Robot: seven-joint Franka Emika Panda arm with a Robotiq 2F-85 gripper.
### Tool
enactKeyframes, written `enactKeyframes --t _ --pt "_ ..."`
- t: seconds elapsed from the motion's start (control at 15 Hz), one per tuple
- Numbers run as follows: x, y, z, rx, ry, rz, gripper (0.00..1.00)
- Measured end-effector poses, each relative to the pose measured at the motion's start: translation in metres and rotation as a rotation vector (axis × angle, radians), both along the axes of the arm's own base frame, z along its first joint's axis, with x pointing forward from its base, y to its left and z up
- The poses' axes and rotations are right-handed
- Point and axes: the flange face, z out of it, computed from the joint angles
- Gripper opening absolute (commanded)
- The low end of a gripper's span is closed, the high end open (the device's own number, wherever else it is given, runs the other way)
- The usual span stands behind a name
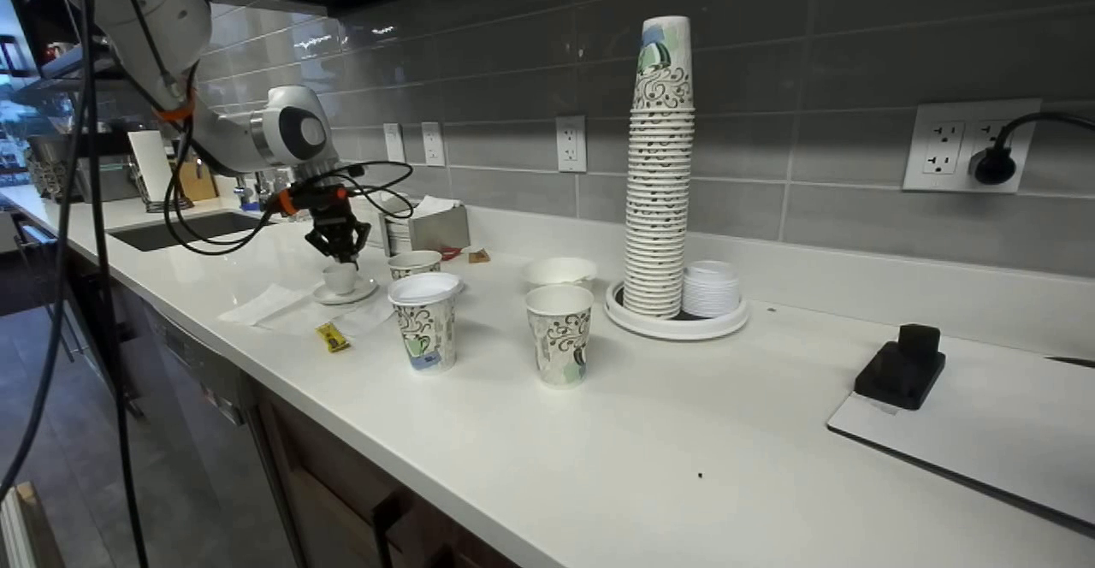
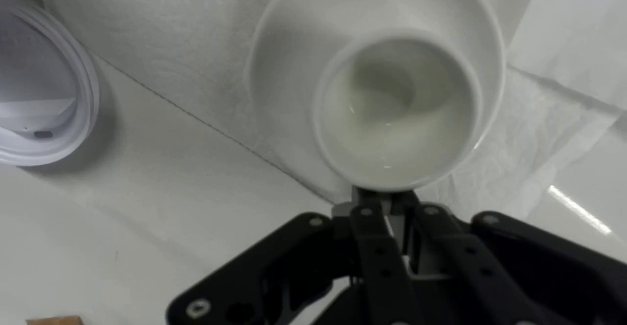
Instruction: Take the tea cup off of the plate
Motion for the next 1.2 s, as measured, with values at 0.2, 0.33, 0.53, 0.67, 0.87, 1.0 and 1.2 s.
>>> enactKeyframes --t 0.2,0.33,0.53,0.67,0.87,1.0,1.2 --pt "-0.007 0.016 0.025 0.008 -0.039 0.032 0.03" --pt "-0.019 0.035 0.041 0.021 -0.057 0.077 0.03" --pt "-0.041 0.068 0.051 0.04 -0.061 0.155 0.03" --pt "-0.056 0.088 0.048 0.046 -0.052 0.205 0.03" --pt "-0.074 0.11 0.035 0.044 -0.027 0.274 0.03" --pt "-0.081 0.118 0.022 0.037 -0.004 0.315 0.03" --pt "-0.084 0.123 0.004 0.026 0.024 0.362 0.03"
